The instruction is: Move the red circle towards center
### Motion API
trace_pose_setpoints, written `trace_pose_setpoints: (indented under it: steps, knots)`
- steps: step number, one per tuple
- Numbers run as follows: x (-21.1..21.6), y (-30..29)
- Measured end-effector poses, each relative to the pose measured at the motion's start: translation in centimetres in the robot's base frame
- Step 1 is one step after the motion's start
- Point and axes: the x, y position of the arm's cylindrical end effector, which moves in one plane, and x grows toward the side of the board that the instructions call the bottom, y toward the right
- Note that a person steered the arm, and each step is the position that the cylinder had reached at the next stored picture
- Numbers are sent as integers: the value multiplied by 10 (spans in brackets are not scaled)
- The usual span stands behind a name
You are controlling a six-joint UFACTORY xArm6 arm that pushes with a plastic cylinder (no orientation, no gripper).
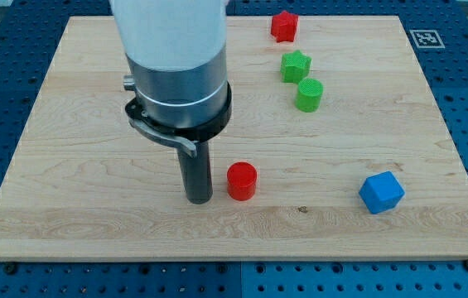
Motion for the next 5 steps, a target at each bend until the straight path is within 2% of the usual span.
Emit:
trace_pose_setpoints:
  steps: [4, 5]
  knots:
    - [2, 96]
    - [0, 95]
